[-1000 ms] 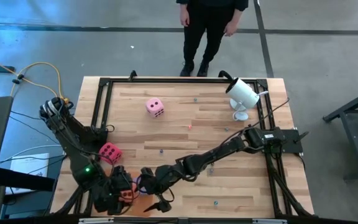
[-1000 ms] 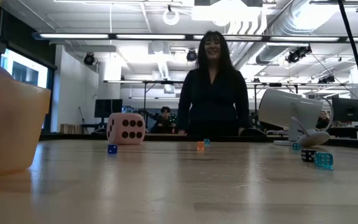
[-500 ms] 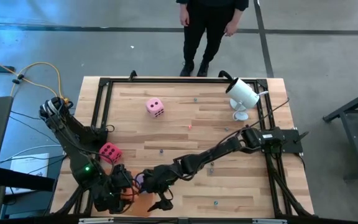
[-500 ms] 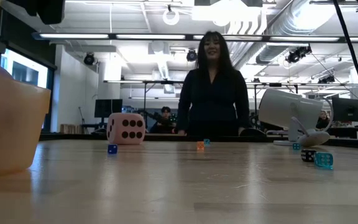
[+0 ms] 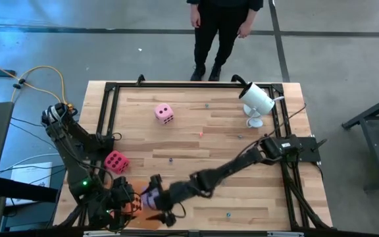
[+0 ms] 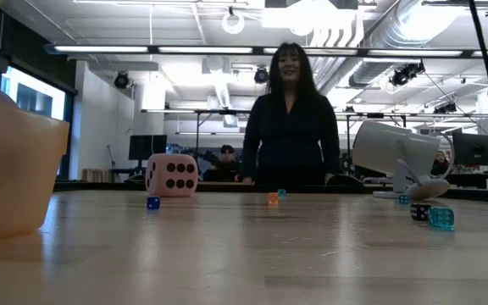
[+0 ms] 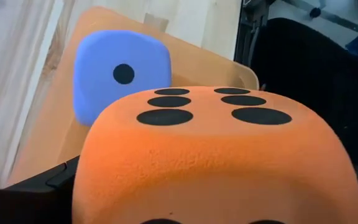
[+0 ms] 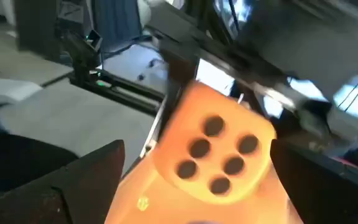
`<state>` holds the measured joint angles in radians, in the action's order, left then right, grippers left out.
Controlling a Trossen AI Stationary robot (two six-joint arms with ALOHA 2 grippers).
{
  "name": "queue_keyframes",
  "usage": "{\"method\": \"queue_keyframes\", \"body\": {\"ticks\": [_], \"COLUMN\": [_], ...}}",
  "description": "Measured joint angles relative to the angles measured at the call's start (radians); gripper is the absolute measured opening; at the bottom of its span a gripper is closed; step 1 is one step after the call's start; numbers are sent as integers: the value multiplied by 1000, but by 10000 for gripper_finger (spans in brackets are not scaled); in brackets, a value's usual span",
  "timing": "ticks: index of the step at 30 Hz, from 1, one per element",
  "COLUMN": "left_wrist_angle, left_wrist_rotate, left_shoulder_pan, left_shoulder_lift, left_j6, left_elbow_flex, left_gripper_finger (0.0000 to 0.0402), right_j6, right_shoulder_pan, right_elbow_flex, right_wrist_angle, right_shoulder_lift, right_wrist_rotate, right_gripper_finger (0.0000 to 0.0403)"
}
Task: Pick & Place Dice
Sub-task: Put the large orange dice into the orange bin
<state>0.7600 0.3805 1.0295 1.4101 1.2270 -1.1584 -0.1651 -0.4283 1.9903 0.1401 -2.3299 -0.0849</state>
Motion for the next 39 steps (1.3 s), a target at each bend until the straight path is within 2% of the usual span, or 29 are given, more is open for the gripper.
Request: {"method": "queue_keyframes", "body": {"ticks": [4,8,11,15,22,32,35,39], "left_wrist_angle": [-2,-2,-5,-1,-31,-37,-8,16], "left_wrist_rotate": [0,-5,-11,-36,-16,1,4,83], "left_shoulder_pan": [-24,-62,-85,-97,-105,-104,-97,-75], "left_shoulder_lift": [0,0,0,5,-4,-60,-79,-89], "left_j6": [-44,-90,-106,-127,-173,-209,-184,-117], "left_elbow_flex": [0,0,0,5,5,4,2,-5], "left_gripper_finger": [400,400,400,400,400,400,400,400], "right_j6": [-33,28,104,136,207,246,271,286], "right_shoulder_pan": [4,47,62,67,72,72,72,69], "right_elbow_flex": [0,-1,1,2,2,3,2,-7], "right_wrist_angle": [59,56,41,45,19,-18,-38,-93], "right_shoulder_lift": [0,-1,-12,-46,-47,-47,-47,-63], "right_wrist_rotate": [30,177,200,285,327,328,334,347], "right_gripper_finger": [391,391,391,391,391,391,391,391]}}
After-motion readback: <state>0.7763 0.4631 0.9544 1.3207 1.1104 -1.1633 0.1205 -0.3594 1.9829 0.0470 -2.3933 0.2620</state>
